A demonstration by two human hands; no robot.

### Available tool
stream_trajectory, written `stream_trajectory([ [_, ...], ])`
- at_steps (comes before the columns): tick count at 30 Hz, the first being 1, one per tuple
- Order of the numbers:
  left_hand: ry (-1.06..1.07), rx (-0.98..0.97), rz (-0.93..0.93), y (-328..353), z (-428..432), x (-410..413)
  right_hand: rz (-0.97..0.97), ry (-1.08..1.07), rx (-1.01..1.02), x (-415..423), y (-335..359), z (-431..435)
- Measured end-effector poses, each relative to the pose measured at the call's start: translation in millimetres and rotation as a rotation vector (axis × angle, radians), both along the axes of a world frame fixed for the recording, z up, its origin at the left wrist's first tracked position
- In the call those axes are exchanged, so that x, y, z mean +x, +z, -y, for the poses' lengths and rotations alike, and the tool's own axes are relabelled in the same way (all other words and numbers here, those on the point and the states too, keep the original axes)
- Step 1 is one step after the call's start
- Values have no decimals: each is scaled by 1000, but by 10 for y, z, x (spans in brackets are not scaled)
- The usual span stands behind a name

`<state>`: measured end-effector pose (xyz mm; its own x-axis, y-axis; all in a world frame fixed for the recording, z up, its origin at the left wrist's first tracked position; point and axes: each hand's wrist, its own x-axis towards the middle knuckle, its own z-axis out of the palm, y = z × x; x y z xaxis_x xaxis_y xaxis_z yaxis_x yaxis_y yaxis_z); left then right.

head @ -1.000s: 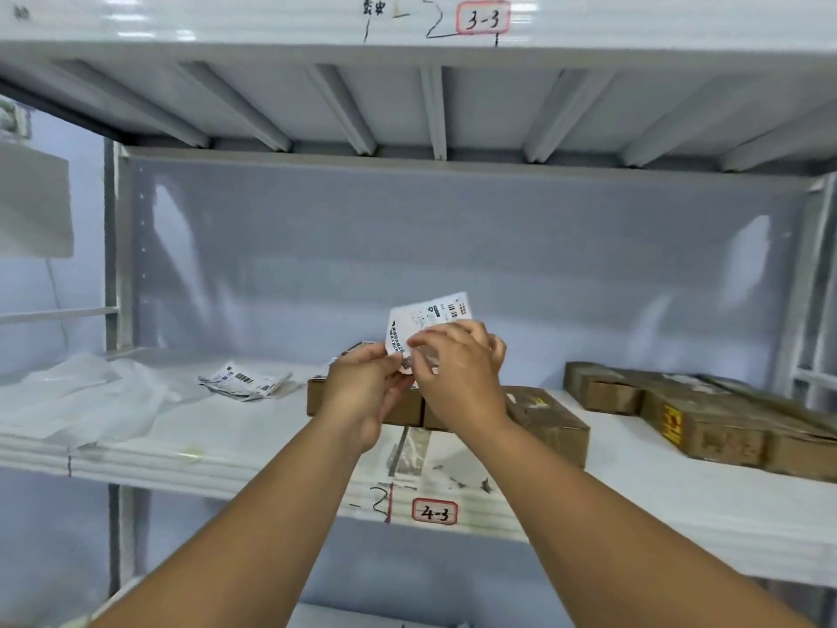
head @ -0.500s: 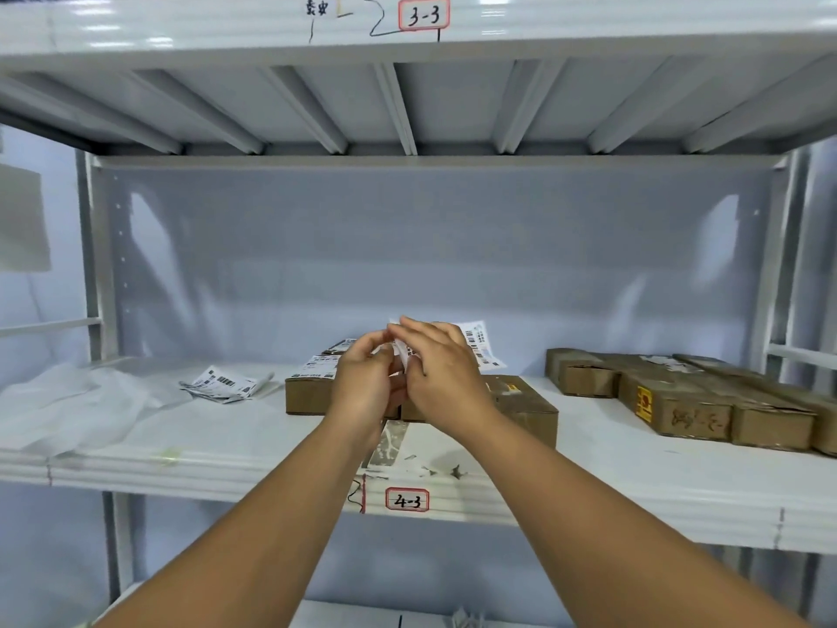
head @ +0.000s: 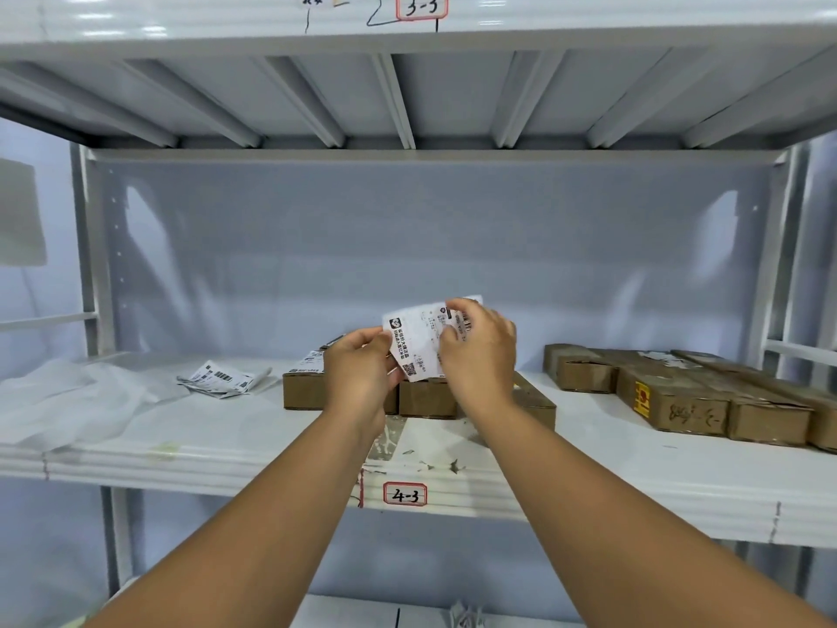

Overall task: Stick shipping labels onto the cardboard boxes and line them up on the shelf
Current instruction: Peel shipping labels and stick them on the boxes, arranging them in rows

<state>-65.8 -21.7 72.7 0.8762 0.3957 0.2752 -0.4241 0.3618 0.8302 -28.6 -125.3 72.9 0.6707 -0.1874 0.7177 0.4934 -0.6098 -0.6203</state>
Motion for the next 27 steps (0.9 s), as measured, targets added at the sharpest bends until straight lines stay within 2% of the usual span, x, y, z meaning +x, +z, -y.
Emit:
stream_trajectory([
  [3,-13,-23,-35,-9,-28,18,-158,-31,294,25,49,56],
  [7,-36,-2,-113,-53,-83,36,-261,166,691,50,93,145],
  [8,-22,18,-138,-67,-104,52,-270,211,722,31,100,171],
  [13,107,60,-163,-90,-205,129,-333,354,587,29,50,230],
  [14,167,129,-137,-101,-219,128,-345,375,602,33,37,222],
  [15,286,288,-107,-138,-243,148,-353,387,620,35,31,213],
  [18,829,988,52,-288,-285,189,-381,392,675,42,12,164],
  [21,940,1354,242,-376,-200,204,-415,438,744,42,-10,67],
  [24,846,1409,272,-340,-99,176,-438,549,803,-2,-32,-44],
  [27,617,1183,254,-283,-62,162,-439,708,862,-38,-50,-118],
])
